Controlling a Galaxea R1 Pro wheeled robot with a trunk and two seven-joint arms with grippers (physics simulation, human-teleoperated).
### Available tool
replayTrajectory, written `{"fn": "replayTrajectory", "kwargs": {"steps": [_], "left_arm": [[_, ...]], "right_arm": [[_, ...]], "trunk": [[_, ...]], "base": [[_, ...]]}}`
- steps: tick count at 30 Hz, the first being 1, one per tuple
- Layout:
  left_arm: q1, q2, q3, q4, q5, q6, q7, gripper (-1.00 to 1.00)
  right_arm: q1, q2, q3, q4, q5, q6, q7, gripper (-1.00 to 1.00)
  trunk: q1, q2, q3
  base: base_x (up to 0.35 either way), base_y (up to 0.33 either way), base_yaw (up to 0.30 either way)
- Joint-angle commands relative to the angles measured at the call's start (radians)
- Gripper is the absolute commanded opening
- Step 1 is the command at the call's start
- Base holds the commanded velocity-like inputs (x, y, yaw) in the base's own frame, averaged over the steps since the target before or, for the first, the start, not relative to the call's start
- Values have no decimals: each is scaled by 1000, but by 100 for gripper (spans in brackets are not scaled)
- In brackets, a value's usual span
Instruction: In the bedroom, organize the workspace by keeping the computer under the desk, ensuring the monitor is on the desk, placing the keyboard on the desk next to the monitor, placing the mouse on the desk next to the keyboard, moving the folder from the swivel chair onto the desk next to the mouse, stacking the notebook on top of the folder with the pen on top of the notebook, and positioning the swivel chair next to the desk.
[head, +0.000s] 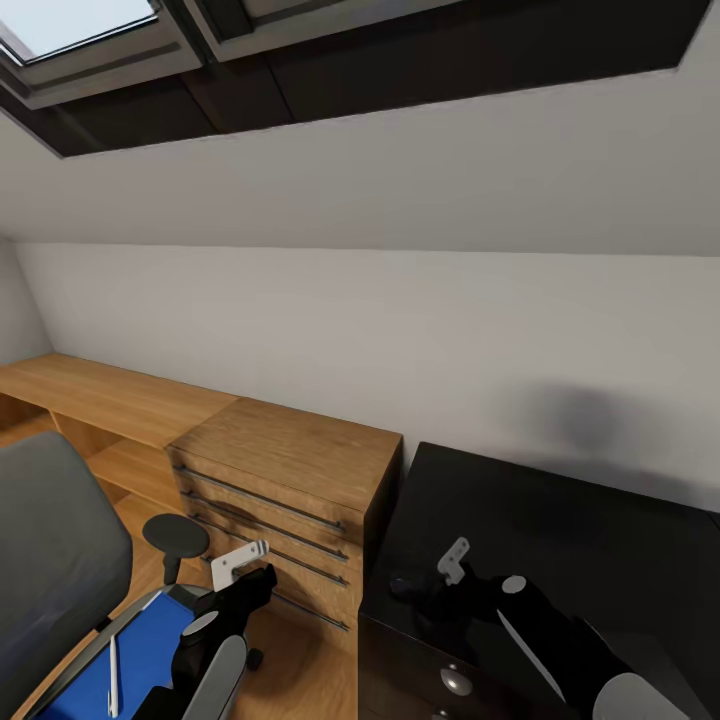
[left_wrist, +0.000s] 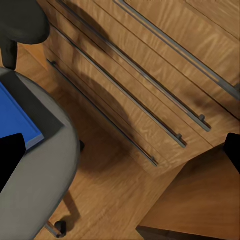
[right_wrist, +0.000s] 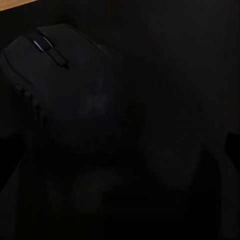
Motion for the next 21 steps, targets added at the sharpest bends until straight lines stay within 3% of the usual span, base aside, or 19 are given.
{"fn": "replayTrajectory", "kwargs": {"steps": [1, 17, 21], "left_arm": [[-1, 0, -1, -1, 6, 3, 8, 100], [-1, 0, -1, -2, 8, 3, 8, 100], [13, 0, -11, -36, 8, 4, 8, 100]], "right_arm": [[-1, -1, 3, -1, -3, 6, 0, 100], [-4, -1, 3, 0, -3, 3, 0, 100], [-4, -1, 4, 0, -3, 3, 0, 100]], "trunk": [[0, -1, -1], [0, -1, -1], [0, -1, -1]], "base": [[0, 0, 0], [0, 0, 0], [0, 0, 0]]}}
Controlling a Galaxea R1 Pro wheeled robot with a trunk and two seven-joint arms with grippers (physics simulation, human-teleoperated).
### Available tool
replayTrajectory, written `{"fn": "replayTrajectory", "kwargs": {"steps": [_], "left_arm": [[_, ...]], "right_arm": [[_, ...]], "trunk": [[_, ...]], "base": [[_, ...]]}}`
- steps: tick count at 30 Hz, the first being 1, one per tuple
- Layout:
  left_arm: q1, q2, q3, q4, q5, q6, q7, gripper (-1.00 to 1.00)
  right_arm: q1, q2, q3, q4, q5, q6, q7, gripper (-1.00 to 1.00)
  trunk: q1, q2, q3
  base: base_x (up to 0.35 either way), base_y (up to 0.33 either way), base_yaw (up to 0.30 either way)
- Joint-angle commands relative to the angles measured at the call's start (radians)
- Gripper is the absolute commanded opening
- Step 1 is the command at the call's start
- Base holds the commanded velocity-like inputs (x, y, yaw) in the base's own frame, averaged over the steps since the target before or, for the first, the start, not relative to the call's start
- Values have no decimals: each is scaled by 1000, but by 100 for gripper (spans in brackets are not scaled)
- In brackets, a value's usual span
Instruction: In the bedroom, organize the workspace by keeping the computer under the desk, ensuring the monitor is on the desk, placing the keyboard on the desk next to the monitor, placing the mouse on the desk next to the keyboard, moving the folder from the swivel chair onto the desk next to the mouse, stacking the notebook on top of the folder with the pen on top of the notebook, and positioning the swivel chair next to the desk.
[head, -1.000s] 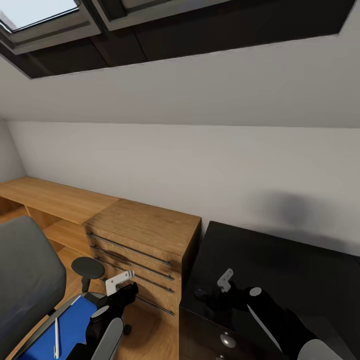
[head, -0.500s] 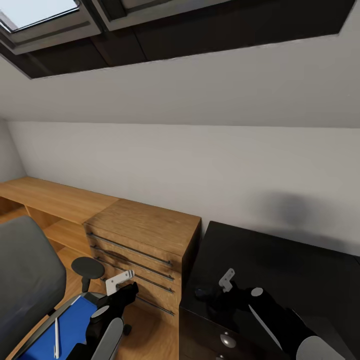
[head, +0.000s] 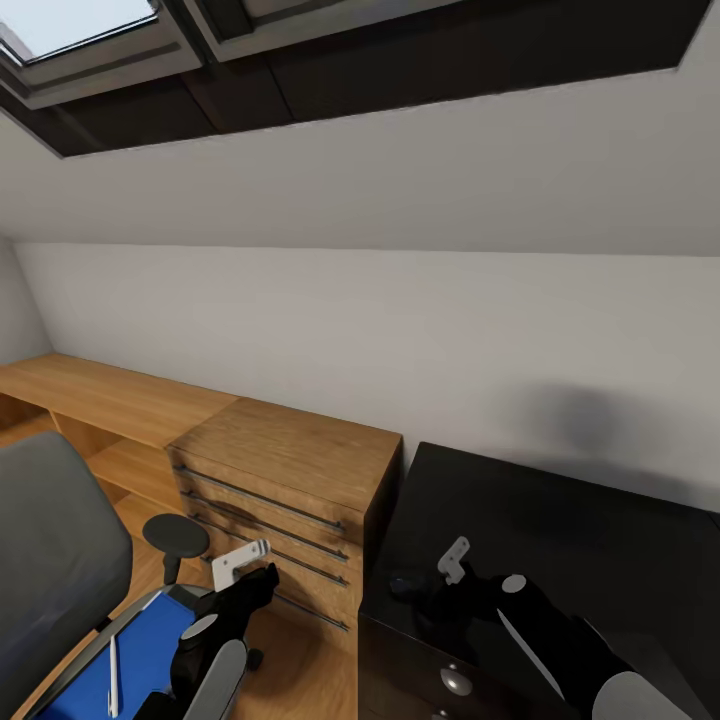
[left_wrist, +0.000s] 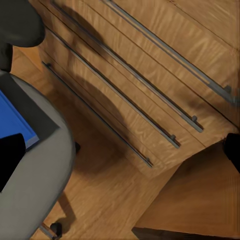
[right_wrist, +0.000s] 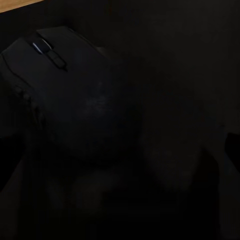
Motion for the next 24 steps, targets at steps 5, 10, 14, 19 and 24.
{"fn": "replayTrajectory", "kwargs": {"steps": [5, 10, 14, 19, 24], "left_arm": [[43, 4, -46, -65, 5, 3, 8, 100], [48, 6, -52, -77, 5, 3, 7, 100], [48, 6, -52, -77, 5, 3, 7, 100], [48, 6, -52, -77, 5, 5, 7, 100], [48, 6, -52, -76, 5, 6, 7, 100]], "right_arm": [[-1, -1, 3, -2, -3, 6, 1, 100], [-1, 0, 4, -1, 9, 6, 0, 100], [-1, 0, 4, -1, 22, 6, 0, 100], [-1, 0, 5, 0, 24, 5, 2, 100], [-1, 0, 5, -1, 24, 5, 2, 100]], "trunk": [[0, -1, -1], [0, -1, -1], [0, -1, -1], [0, -1, -1], [0, -1, -1]], "base": [[0, 0, 0], [0, 0, 0], [13, 15, 0], [55, 58, 0], [9, 9, 0]]}}
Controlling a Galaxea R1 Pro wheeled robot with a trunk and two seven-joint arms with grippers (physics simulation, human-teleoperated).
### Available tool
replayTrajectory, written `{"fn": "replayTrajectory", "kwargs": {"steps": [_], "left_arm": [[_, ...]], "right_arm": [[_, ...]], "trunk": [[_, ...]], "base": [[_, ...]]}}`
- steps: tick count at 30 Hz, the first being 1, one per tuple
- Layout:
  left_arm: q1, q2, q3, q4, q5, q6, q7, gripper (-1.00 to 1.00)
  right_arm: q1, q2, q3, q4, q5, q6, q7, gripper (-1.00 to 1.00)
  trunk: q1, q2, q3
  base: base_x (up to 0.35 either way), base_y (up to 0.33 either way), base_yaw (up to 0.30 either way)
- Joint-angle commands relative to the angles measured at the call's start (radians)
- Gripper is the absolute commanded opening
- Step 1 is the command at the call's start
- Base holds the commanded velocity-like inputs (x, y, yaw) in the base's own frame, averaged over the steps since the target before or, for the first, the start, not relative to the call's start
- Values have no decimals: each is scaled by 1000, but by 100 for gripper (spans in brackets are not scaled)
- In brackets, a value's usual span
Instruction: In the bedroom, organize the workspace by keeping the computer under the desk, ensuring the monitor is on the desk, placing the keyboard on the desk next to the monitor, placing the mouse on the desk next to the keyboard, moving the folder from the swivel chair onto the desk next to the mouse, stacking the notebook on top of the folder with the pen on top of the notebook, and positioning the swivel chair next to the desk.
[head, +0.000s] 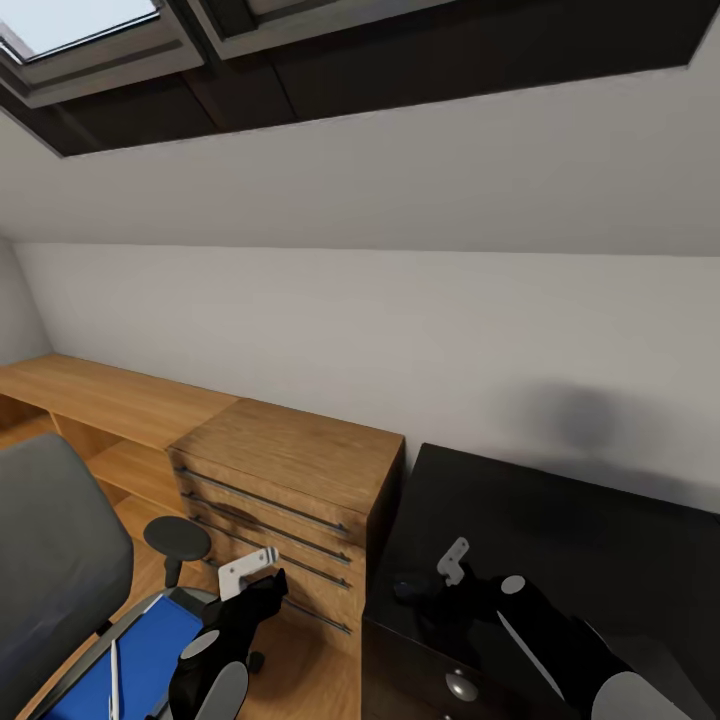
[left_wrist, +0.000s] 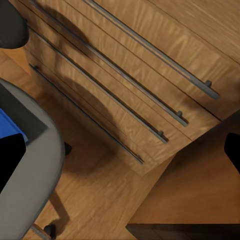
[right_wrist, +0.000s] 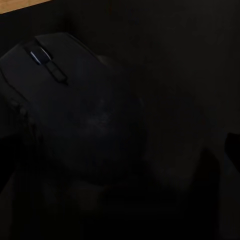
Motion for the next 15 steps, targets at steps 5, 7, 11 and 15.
{"fn": "replayTrajectory", "kwargs": {"steps": [5, 7, 11, 15], "left_arm": [[-1, 0, -1, -1, 7, 4, 8, 100], [-1, 0, -1, -1, 7, 4, 8, 100], [-1, 0, -2, -1, 7, 4, 8, 100], [-1, 0, -2, -1, 7, 5, 8, 100]], "right_arm": [[-1, -1, 2, -2, 1, 6, 1, 100], [-1, -1, 3, -2, 3, 6, 1, 100], [-1, -1, 5, -2, 4, 3, 2, 100], [-1, -1, 19, -2, 5, -26, 6, 100]], "trunk": [[0, -1, -1], [0, -1, -1], [0, -1, -1], [0, -1, -1]], "base": [[1, 1, 0], [0, 0, 0], [0, 0, 0], [0, 0, 0]]}}
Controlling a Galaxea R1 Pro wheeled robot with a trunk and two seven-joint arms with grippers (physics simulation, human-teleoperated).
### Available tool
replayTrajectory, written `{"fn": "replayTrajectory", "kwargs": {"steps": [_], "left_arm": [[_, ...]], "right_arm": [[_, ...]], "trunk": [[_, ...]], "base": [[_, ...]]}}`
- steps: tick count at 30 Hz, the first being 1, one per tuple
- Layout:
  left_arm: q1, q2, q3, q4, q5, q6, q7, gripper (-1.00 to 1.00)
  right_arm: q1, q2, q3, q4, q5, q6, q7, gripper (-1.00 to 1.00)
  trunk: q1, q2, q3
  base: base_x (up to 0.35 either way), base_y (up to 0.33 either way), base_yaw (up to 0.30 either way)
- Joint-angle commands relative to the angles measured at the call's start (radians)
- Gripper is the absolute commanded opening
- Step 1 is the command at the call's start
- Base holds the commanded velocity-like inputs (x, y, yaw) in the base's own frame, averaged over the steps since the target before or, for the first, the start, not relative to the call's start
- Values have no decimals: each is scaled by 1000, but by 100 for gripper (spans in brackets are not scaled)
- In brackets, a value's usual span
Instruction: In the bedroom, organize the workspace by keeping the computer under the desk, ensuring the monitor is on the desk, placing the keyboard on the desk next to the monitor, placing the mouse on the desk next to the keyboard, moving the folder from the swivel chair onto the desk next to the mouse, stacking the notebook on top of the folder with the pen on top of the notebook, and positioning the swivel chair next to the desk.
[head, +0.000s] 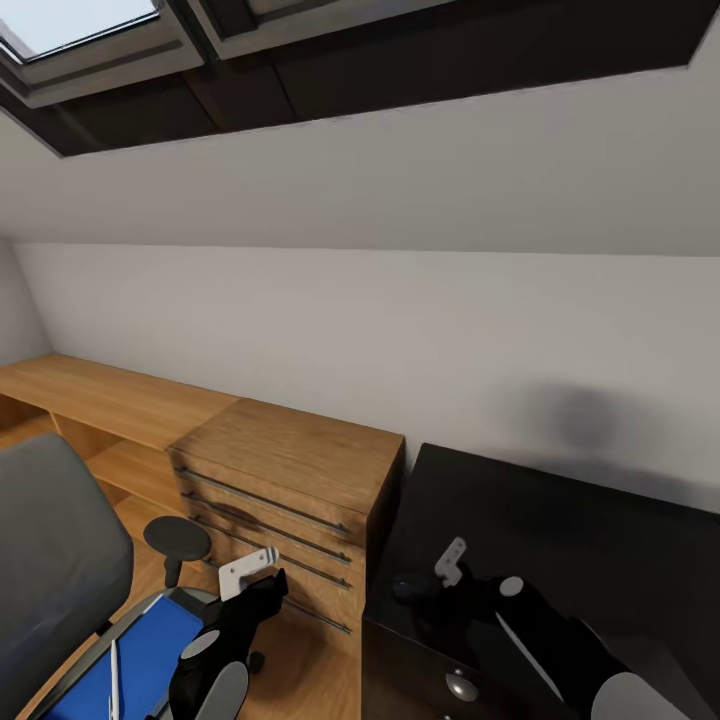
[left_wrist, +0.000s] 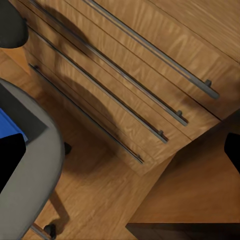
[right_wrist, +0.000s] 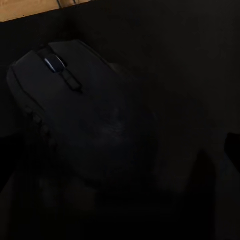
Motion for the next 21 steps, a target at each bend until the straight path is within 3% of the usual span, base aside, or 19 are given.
{"fn": "replayTrajectory", "kwargs": {"steps": [1, 5, 21], "left_arm": [[-1, 0, -1, -1, 6, 3, 8, 100], [0, 0, -1, -1, 6, 3, 8, 100], [-1, 0, -1, 2, 8, 3, 8, 100]], "right_arm": [[-1, -1, 11, -2, 0, -1, 2, 100], [-1, -1, 33, -2, 1, -13, 2, 100], [-1, -1, 38, -2, 1, -14, 3, 100]], "trunk": [[0, -1, -1], [0, -1, -1], [0, -1, -1]], "base": [[0, 0, 0], [0, 0, 0], [0, 0, 0]]}}
